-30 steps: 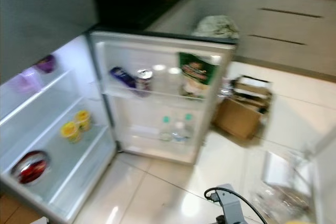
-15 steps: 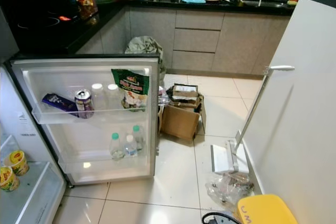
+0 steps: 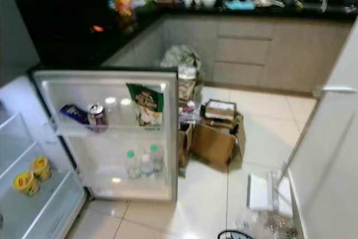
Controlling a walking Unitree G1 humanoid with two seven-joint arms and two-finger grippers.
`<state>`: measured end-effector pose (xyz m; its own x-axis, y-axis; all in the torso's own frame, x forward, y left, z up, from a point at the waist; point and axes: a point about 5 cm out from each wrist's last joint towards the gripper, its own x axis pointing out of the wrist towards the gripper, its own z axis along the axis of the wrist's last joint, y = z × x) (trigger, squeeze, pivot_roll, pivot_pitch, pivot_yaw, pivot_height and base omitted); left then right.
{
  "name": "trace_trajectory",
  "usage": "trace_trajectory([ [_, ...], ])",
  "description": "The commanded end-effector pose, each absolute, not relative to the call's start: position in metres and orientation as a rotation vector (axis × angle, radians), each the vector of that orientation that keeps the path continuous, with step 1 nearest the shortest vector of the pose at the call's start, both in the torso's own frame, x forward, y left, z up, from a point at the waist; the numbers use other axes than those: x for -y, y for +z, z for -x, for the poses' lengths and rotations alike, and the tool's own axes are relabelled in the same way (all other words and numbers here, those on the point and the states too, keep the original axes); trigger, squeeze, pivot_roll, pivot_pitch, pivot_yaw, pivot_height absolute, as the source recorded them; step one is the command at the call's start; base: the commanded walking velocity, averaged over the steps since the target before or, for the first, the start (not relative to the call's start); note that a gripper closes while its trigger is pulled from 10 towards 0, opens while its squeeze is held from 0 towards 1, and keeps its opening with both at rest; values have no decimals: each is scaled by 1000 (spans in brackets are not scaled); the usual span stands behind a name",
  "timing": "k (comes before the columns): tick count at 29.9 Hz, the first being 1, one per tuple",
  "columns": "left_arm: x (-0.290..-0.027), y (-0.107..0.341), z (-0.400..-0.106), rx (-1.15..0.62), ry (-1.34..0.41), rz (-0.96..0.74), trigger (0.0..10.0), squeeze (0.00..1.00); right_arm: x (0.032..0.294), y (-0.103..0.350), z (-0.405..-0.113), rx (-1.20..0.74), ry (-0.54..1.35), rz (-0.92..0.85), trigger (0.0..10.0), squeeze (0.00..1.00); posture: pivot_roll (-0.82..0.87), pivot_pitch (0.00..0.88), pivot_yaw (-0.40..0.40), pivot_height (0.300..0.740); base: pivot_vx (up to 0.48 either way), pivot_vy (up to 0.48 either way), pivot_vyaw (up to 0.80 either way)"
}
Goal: Restocking fridge
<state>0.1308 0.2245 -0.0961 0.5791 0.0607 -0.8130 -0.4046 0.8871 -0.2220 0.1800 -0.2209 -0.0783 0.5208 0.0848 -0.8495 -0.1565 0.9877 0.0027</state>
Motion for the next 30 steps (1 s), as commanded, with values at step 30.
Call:
trace_trajectory([
  [30,-226,-94,-137,-899,287,394,10000,0,214,-81,-175,-1012,220,119,10000,0,-90,15,23,740,10,-31,0],
])
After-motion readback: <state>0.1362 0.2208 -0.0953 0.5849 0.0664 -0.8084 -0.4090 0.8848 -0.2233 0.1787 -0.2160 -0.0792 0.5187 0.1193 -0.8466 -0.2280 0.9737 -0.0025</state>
